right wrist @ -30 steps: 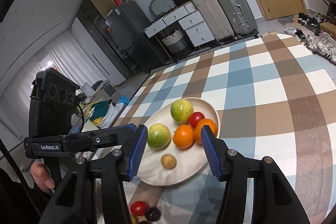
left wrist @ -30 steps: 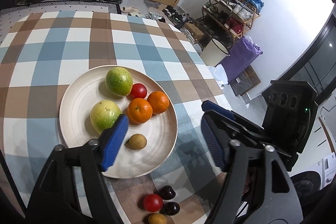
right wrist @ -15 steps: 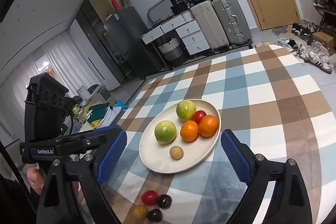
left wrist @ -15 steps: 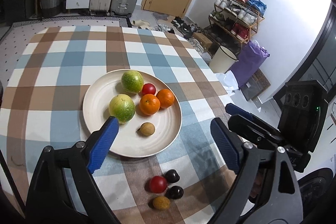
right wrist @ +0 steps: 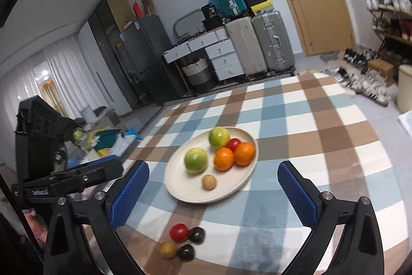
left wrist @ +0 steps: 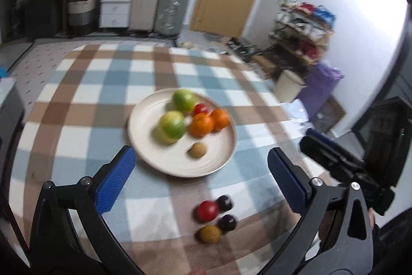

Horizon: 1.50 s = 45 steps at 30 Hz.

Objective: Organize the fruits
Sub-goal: 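Withdraw both tools from the plate toward the tomato and plums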

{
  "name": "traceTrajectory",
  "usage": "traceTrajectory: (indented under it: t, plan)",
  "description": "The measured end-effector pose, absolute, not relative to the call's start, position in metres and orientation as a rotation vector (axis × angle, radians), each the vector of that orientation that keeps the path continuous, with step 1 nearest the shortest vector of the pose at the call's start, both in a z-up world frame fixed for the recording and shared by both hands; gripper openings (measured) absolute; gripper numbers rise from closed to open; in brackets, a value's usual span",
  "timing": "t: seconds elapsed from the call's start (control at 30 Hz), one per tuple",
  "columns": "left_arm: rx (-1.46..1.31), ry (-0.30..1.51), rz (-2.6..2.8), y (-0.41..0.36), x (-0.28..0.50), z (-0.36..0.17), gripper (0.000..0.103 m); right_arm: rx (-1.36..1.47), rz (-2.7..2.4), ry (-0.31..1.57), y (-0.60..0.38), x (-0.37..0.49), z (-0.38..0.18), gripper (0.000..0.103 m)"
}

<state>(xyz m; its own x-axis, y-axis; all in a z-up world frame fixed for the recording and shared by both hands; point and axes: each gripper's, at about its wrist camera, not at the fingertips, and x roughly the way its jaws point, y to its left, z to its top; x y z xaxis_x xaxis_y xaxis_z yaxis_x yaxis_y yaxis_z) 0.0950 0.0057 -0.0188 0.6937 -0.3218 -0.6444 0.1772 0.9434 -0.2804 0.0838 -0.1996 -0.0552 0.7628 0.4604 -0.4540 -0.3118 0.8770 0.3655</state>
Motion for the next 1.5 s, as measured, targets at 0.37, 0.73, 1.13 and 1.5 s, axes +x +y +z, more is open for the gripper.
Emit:
traceTrajectory:
  t: [0.37, 0.73, 1.13, 1.5]
  plan:
    - [-0.203, 0.817, -0.311, 0.011, 0.075, -0.063, 0.102, 0.278, 0.444, 0.591, -0.191, 0.067, -0.067, 0.102]
    - [-0.118, 0.872, -0.331, -0.004, 0.062, -0.110, 0.102, 0.275, 0.462, 0.617, -0.185, 0.056, -0.082, 0.102]
    - [-0.159, 0.924, -0.376, -0.003, 0.055, -0.137, 0.101, 0.290, 0.456, 0.677, -0.184, 0.039, -0.105, 0.102]
    - [-0.137, 0.914, -0.390, -0.004, 0.053, -0.142, 0.085, 0.317, 0.442, 0.708, -0.188, 0.026, -0.118, 0.102]
